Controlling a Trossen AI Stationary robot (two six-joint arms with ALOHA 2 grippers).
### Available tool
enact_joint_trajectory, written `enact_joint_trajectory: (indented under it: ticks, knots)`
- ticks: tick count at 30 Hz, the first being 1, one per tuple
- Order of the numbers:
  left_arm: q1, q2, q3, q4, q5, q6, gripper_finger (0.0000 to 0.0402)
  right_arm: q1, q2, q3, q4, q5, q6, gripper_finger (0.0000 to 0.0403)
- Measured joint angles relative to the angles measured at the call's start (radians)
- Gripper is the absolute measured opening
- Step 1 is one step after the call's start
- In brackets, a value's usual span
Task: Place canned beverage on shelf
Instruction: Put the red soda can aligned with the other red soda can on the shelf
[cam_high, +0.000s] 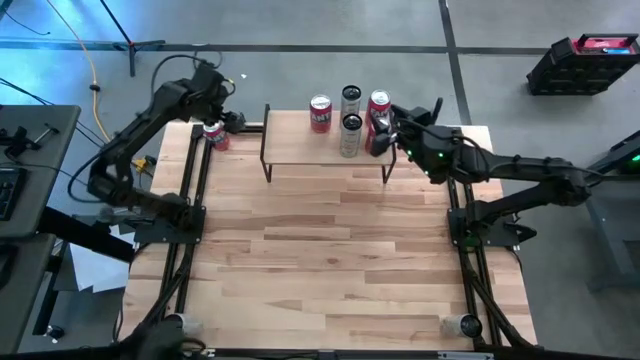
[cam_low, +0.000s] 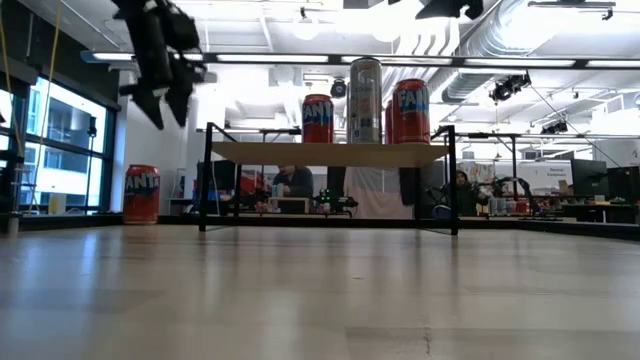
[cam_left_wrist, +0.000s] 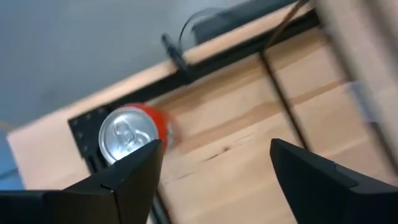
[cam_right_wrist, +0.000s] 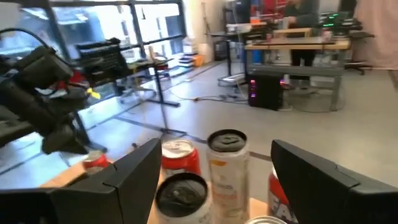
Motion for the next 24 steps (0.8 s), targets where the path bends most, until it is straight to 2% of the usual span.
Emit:
enact_joint_trajectory:
  ticks: [3, 6, 15, 19, 24]
  knots:
    - [0.000, 0.079, 0.014, -0.024, -0.062, -0.001, 0.0309, -0.006, 0.007, 0.000, 0.003, 0.004, 0.000, 0.0287]
    - [0.000, 0.159, 0.084, -0.092, -0.082, -0.019, 0.0323, -0.004, -0.001, 0.000, 0.029, 0.000, -0.034, 0.0287]
    - [0.002, 0.292, 0.248, -0.219, -0.149, -0.035, 0.0328, 0.005, -0.084, 0.000, 0.046, -0.040, -0.162, 0.0287]
    - [0.021, 0.339, 0.313, -0.252, -0.155, -0.071, 0.0330, 0.005, -0.124, 0.000, 0.014, -0.040, -0.220, 0.0287]
    - [0.044, 0.470, 0.456, -0.432, -0.123, -0.113, 0.0333, 0.005, -0.177, 0.000, 0.023, -0.026, -0.320, 0.0287]
